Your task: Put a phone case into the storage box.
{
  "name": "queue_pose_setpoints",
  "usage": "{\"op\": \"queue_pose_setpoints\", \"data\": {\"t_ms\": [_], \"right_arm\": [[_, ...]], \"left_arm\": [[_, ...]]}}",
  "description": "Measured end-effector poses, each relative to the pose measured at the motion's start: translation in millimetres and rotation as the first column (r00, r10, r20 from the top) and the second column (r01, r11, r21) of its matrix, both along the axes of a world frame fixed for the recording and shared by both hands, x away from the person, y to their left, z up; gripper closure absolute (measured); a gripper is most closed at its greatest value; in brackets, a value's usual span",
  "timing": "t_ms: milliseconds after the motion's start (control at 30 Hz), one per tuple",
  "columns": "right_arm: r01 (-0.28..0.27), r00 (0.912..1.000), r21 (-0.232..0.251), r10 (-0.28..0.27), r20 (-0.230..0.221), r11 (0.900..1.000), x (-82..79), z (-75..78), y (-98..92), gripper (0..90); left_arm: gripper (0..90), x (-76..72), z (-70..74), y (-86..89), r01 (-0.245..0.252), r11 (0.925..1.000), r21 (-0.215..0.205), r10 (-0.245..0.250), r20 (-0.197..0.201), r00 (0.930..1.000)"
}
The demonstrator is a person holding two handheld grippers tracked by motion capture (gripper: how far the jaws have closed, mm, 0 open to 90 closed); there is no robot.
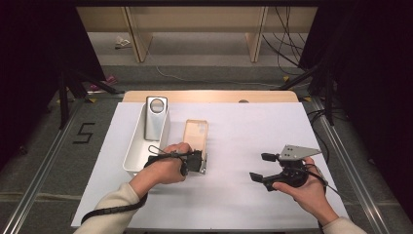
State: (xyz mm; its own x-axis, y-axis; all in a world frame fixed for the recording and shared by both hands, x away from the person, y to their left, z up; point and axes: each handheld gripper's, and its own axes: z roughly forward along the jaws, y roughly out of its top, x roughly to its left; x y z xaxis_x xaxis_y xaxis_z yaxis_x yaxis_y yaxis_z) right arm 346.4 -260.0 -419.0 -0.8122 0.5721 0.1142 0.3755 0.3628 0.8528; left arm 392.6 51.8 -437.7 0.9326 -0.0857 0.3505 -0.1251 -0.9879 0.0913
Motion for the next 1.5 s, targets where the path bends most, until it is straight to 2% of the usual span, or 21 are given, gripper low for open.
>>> {"op": "queue_pose_setpoints", "data": {"t_ms": [433, 500, 533, 600, 867, 1033, 1067, 1167, 1200, 1233, 1267, 1433, 1467, 1500], "right_arm": [[0.001, 1.0000, -0.002, -0.001, -0.004, 1.000, 0.5, -0.4, 0.6, 16.1], [0.002, 1.0000, -0.002, -0.002, -0.004, 1.000, 0.6, -0.4, 0.8, 16.1], [0.002, 1.0000, -0.003, -0.002, -0.004, 1.000, 0.7, -0.5, 0.9, 16.1], [0.003, 1.0000, -0.003, -0.003, -0.004, 1.000, 1.0, -0.7, 1.5, 16.1], [0.003, 0.9998, 0.009, -0.002, -0.022, 1.000, 6.8, -2.7, 8.5, 16.1], [0.004, 0.9995, 0.032, -0.003, -0.033, 0.999, 17.9, -3.0, 21.6, 16.2], [0.002, 0.9994, 0.037, -0.001, -0.035, 0.999, 20.6, -3.0, 24.8, 16.2], [0.001, 0.9991, 0.048, 0.001, -0.041, 0.999, 31.2, -2.8, 36.8, 16.4], [0.000, 0.9989, 0.052, 0.003, -0.047, 0.999, 35.0, -2.9, 41.6, 16.3], [0.001, 0.9988, 0.051, 0.002, -0.048, 0.999, 38.9, -3.1, 46.0, 16.5], [0.002, 0.9986, 0.056, 0.001, -0.053, 0.998, 42.8, -3.6, 50.7, 16.5], [0.016, 0.9960, 0.069, -0.010, -0.089, 0.997, 60.7, -5.5, 68.7, 17.3], [0.022, 0.9952, 0.070, -0.015, -0.097, 0.997, 64.1, -6.1, 71.6, 17.6], [0.023, 0.9942, 0.076, -0.015, -0.106, 0.997, 67.4, -6.9, 73.9, 18.2]], "left_arm": [[87.2, -20.4, 15.2, -5.1, 0.028, 0.9981, -0.055, -0.026, 0.049, 0.9985], [87.2, -24.6, 15.3, -4.9, 0.022, 0.9969, -0.076, -0.018, 0.047, 0.9987], [87.2, -25.4, 17.3, -5.5, 0.039, 0.9969, -0.069, -0.035, 0.062, 0.9975], [87.2, -29.9, 17.0, -5.2, 0.024, 0.9961, -0.085, -0.019, 0.052, 0.9984], [87.2, -43.6, 12.9, -9.5, 0.045, 0.9946, -0.094, -0.040, 0.051, 0.9979], [87.2, -50.0, 12.1, -14.7, 0.073, 0.9931, -0.092, -0.068, 0.053, 0.9963], [87.3, -52.3, 11.2, -15.5, 0.062, 0.9929, -0.102, -0.058, 0.041, 0.9975], [87.3, -55.3, 12.3, -20.8, 0.095, 0.9909, -0.095, -0.090, 0.053, 0.9945], [87.2, -57.6, 11.8, -21.9, 0.088, 0.9910, -0.101, -0.084, 0.044, 0.9955], [87.3, -58.0, 12.8, -23.7, 0.108, 0.9893, -0.098, -0.103, 0.055, 0.9932], [87.3, -59.8, 13.3, -24.8, 0.105, 0.9898, -0.096, -0.100, 0.050, 0.9937], [87.3, -64.9, 15.0, -30.6, 0.136, 0.9856, -0.100, -0.130, 0.063, 0.9895], [87.3, -66.6, 14.2, -31.3, 0.128, 0.9861, -0.105, -0.124, 0.047, 0.9912], [87.3, -66.7, 14.7, -32.6, 0.144, 0.9844, -0.102, -0.139, 0.056, 0.9888]]}}
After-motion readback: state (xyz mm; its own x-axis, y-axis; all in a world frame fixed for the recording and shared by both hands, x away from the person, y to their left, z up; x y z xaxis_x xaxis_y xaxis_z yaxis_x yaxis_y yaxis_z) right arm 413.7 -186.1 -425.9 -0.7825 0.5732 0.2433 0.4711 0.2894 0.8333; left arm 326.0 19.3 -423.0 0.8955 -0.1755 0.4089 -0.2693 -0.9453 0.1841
